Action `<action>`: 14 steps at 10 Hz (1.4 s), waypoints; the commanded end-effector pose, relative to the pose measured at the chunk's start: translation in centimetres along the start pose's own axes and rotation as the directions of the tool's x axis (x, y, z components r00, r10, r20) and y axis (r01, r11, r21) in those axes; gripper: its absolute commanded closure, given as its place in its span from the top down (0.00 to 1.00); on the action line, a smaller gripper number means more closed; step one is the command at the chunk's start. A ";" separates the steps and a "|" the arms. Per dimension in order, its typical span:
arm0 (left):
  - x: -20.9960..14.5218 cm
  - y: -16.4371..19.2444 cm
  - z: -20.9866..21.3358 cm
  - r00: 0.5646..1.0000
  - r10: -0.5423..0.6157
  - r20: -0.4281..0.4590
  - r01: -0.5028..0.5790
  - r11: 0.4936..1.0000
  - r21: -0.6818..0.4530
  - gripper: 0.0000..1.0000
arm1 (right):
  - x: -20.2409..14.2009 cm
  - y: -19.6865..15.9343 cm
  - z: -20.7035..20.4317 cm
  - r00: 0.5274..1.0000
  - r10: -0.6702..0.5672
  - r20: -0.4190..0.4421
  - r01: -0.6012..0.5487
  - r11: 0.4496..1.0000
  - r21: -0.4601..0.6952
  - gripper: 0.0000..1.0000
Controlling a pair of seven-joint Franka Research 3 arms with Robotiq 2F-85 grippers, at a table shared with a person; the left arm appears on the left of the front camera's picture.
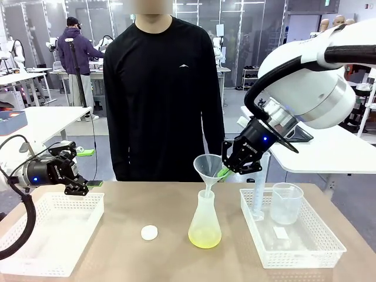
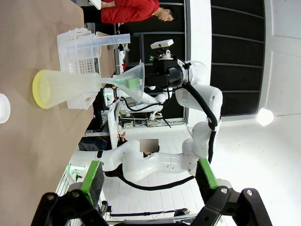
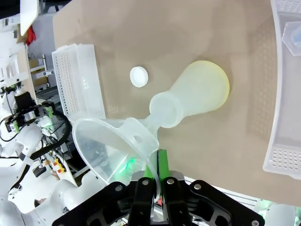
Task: Prepare the solutions needed for the experiment.
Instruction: Once the solution is in the Big flask , pick up the Plastic Funnel and place it back into the right Organizing basket.
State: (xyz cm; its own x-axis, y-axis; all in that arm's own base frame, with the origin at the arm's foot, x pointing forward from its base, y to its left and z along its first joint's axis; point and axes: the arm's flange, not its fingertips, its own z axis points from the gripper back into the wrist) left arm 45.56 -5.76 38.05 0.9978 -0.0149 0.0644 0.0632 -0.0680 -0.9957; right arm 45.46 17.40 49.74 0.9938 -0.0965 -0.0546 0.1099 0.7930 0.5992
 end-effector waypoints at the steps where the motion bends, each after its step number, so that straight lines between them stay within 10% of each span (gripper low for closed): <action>1: 0.0 -0.2 0.1 1.000 -0.003 -0.006 0.003 1.000 -0.003 1.00 | -1.2 0.1 0.8 1.000 -0.010 0.023 0.010 1.000 0.002 0.00; 8: 0.0 -0.2 0.1 1.000 -0.003 -0.006 0.003 1.000 -0.003 1.00 | -2.5 0.1 4.5 0.996 0.037 0.086 -0.039 0.999 0.021 0.00; 14: 0.0 -0.2 0.1 1.000 -0.003 -0.006 0.003 1.000 -0.003 1.00 | -5.8 -9.5 9.7 0.999 -0.024 0.027 0.027 0.991 -0.129 0.00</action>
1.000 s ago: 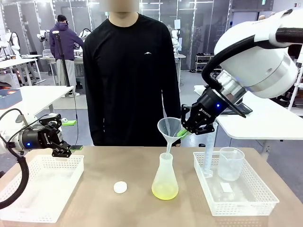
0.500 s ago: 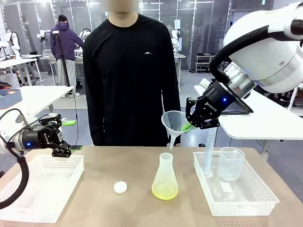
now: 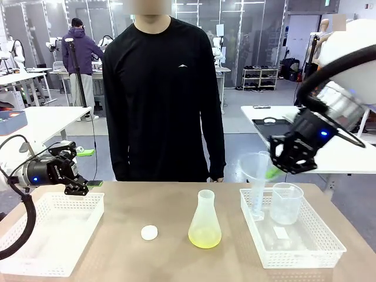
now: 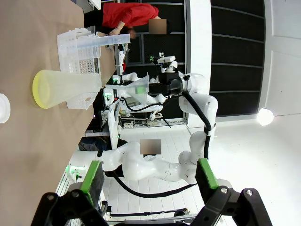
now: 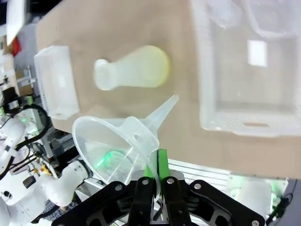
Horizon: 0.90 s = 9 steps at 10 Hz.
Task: Prepare the solutions needed for the experiment.
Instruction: Once the solution is in the Big flask , pick up the Plastic Funnel and place it back into the right Organizing basket.
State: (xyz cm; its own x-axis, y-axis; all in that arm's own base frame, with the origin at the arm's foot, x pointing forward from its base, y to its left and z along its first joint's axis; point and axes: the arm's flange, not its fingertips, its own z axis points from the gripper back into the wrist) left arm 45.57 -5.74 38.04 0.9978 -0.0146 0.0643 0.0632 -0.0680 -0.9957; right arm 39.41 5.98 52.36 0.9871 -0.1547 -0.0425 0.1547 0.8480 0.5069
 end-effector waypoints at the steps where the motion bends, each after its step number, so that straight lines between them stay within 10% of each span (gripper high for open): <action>1: 0.0 -0.2 0.1 1.000 -0.003 -0.006 0.003 1.000 -0.003 1.00 | -0.6 -3.4 0.6 1.000 -0.008 -0.015 0.008 1.000 -0.025 0.00; 9: 0.0 -0.2 0.1 1.000 -0.003 -0.006 0.003 1.000 -0.003 1.00 | 3.7 -8.5 -4.0 0.975 -0.215 -0.046 0.205 0.965 -0.161 0.00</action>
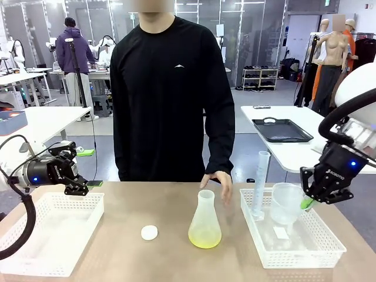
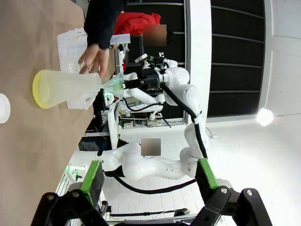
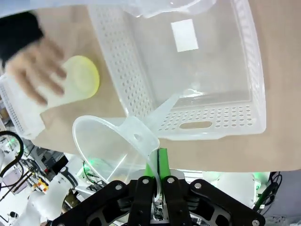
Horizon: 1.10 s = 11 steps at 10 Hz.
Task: Prepare the solutions needed for the experiment.
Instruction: Once the solution is in the Big flask , pick up the Plastic Funnel and place it back into the right Organizing basket.
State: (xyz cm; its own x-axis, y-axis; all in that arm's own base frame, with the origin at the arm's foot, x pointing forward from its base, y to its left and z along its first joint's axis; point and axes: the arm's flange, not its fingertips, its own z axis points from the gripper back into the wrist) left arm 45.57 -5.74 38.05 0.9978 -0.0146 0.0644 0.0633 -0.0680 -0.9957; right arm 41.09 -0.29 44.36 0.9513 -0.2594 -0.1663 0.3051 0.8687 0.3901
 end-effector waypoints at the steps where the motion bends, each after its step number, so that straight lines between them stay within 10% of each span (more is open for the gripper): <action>1: 0.0 -0.2 0.1 1.000 -0.003 -0.006 0.003 1.000 -0.003 1.00 | 1.3 0.9 -0.8 0.997 -0.080 -0.007 0.079 0.995 -0.056 0.00; 4: 0.0 -0.2 0.1 1.000 -0.003 -0.006 0.003 1.000 -0.003 1.00 | 3.5 1.3 -2.6 0.992 -0.128 -0.014 0.126 0.987 -0.097 0.00; 7: 0.0 -0.2 0.1 1.000 -0.003 -0.006 0.003 1.000 -0.003 1.00 | 4.3 1.8 -3.4 0.989 -0.148 0.011 0.148 0.981 -0.124 0.41; 8: 0.0 -0.2 0.1 1.000 -0.003 -0.006 0.003 1.000 -0.003 1.00 | 4.4 1.8 -3.6 0.988 -0.151 0.017 0.151 0.981 -0.125 0.25; 9: 0.0 -0.2 0.1 1.000 -0.003 -0.006 0.003 1.000 -0.003 1.00 | 4.5 1.8 -3.7 0.988 -0.153 0.030 0.156 0.979 -0.129 0.61; 11: 0.0 -0.2 0.1 1.000 -0.003 -0.006 0.003 1.000 -0.003 1.00 | 4.1 1.1 -3.5 0.993 -0.119 -0.011 0.118 0.989 -0.094 0.45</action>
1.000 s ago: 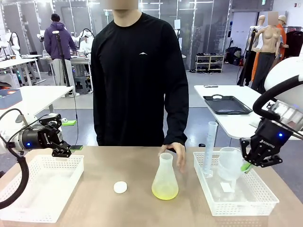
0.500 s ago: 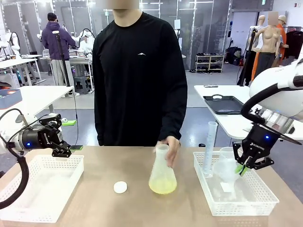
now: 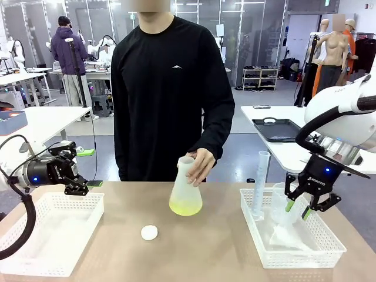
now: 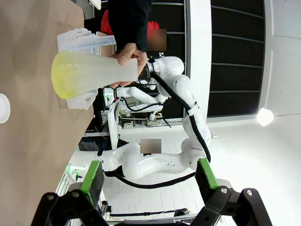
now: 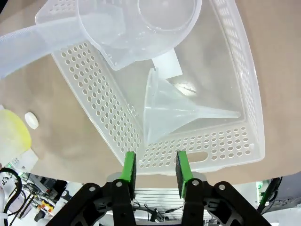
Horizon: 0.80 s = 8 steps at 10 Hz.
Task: Prepare the solutions needed for the experiment.
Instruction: Once the solution is in the Big flask , pick up the Plastic Funnel and place it back into the right Organizing basket, then when the human places the Big flask in the center of the table, pick up the Big flask and place it in the left Organizing basket.
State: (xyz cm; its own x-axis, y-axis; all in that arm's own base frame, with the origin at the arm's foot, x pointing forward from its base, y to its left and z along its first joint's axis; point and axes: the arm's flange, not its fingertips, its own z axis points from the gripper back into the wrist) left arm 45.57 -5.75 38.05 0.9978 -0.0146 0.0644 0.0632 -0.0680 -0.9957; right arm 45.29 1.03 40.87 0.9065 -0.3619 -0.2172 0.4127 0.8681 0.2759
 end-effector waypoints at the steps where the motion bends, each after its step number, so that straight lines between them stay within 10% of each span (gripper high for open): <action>1: 0.0 -0.2 0.1 1.000 -0.003 -0.006 0.003 1.000 -0.003 1.00 | -0.1 0.0 0.1 1.000 0.004 -0.006 -0.004 1.000 0.005 0.45; 8: 0.0 -0.2 0.1 1.000 -0.003 -0.006 0.003 1.000 -0.003 1.00 | -0.1 0.0 0.1 1.000 0.004 -0.006 -0.004 1.000 0.005 0.45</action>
State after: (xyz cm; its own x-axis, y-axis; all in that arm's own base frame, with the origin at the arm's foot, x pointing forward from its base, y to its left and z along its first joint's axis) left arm 45.57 -5.75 38.05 0.9978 -0.0146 0.0644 0.0632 -0.0680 -0.9957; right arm 45.26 1.04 40.85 0.9063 -0.3612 -0.2196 0.4128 0.8682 0.2755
